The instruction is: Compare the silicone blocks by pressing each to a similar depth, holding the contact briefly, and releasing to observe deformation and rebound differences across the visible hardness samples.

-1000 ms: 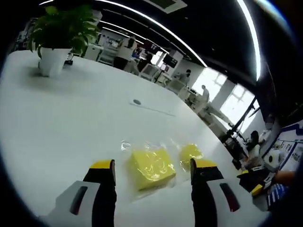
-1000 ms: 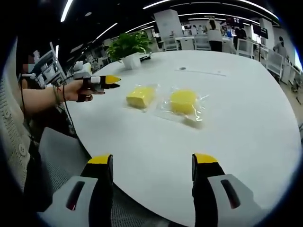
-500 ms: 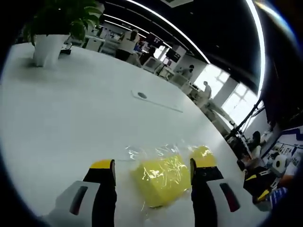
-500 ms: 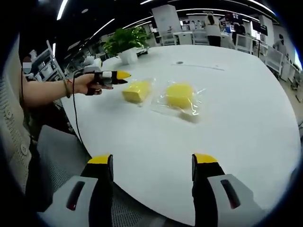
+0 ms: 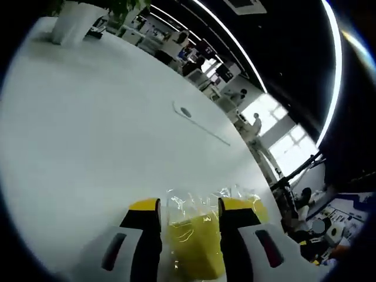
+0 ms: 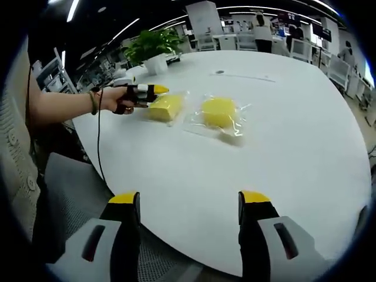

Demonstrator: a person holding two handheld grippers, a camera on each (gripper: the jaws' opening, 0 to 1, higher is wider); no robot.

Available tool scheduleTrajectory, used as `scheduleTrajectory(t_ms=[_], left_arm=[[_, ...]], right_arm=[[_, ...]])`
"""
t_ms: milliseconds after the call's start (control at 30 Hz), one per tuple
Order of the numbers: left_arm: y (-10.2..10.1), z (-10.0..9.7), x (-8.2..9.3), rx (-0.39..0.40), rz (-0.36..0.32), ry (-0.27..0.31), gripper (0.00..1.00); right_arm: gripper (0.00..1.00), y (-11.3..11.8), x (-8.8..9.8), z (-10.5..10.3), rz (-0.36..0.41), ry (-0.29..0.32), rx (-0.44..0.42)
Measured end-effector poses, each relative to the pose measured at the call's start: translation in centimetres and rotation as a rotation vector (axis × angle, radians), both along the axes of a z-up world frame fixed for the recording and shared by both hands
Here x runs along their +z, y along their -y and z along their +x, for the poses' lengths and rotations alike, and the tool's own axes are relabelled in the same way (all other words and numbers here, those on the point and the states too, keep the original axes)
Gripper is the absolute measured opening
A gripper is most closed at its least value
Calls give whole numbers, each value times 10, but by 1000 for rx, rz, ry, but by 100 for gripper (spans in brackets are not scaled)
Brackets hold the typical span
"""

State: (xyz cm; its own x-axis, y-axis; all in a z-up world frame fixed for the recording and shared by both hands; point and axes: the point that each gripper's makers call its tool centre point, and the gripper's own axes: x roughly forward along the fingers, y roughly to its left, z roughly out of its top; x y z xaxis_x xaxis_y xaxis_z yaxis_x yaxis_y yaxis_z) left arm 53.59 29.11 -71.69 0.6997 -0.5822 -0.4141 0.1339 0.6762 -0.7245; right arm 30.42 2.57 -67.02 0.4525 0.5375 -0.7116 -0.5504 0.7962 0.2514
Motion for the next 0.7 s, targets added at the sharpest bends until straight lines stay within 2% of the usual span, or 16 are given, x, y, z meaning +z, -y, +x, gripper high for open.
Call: scheduleTrajectory(t_ms=[67, 100, 233, 467, 500, 533, 567, 700], left_arm=[[-1, -2, -2, 20, -37, -25, 26], [-1, -1, 1, 57, -91, -29, 24], [-4, -3, -1, 86, -130, -35, 19], [-3, -3, 1, 103, -166, -25, 9], [-6, 0, 5, 133, -187, -10, 1], [-7, -1, 4, 124, -175, 3, 0], [-7, 0, 2, 140, -174, -15, 0], [-4, -2, 7, 124, -166, 7, 0]], right_arm=[[63, 0, -1, -1, -4, 1, 0], [63, 0, -1, -2, -3, 1, 0], [62, 2, -3, -4, -6, -3, -4], [62, 5, -4, -4, -14, 0, -8], [62, 5, -4, -4, -13, 0, -8], [62, 5, -4, -4, -12, 0, -9], [62, 5, -4, -4, -12, 0, -9], [62, 4, -5, -5, -14, 2, -6]])
